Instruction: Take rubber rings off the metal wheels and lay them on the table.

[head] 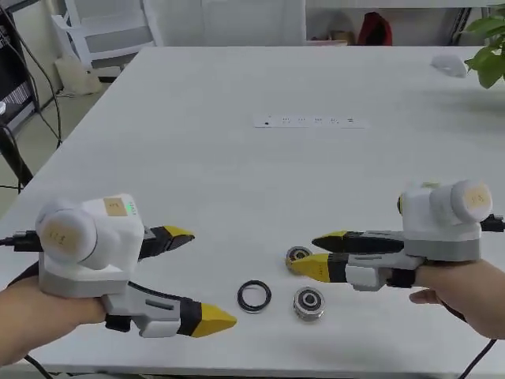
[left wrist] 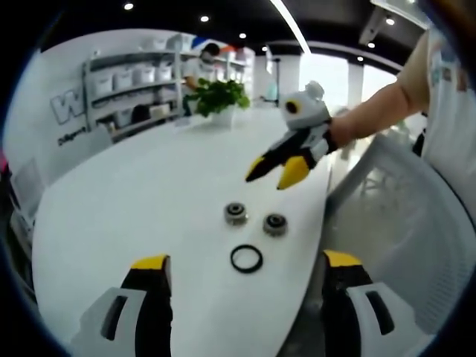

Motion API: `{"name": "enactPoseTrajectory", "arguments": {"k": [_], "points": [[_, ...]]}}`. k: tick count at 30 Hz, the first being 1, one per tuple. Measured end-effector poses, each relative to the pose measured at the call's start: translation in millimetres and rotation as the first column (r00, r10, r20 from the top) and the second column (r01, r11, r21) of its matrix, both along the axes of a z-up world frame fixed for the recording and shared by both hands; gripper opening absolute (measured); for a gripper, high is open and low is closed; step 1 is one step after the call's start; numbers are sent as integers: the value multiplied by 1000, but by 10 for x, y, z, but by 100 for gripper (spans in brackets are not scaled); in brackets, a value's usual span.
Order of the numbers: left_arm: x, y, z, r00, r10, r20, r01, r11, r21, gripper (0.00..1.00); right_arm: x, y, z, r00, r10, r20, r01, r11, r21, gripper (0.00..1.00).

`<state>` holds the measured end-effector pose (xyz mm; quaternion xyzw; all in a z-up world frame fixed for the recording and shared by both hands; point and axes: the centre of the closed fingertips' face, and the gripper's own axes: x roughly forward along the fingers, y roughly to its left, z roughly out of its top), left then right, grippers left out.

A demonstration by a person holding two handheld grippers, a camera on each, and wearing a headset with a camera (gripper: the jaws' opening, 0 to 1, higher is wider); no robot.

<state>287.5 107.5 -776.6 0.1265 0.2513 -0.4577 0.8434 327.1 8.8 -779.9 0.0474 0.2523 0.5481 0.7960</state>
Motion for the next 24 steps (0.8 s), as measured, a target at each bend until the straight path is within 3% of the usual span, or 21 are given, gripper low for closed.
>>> {"name": "enactPoseTrajectory", "arguments": {"k": [11, 24], "points": [[-2, 17, 42, 1000, 15, 8, -15, 1000, -11, 84, -66, -155, 110, 996, -1, 87, 3, 1000, -24, 54], [-15, 35, 78, 999, 37, 13, -37, 999, -24, 85, -164, -363, 90, 988, -10, 152, 21, 997, -72, 63]]}}
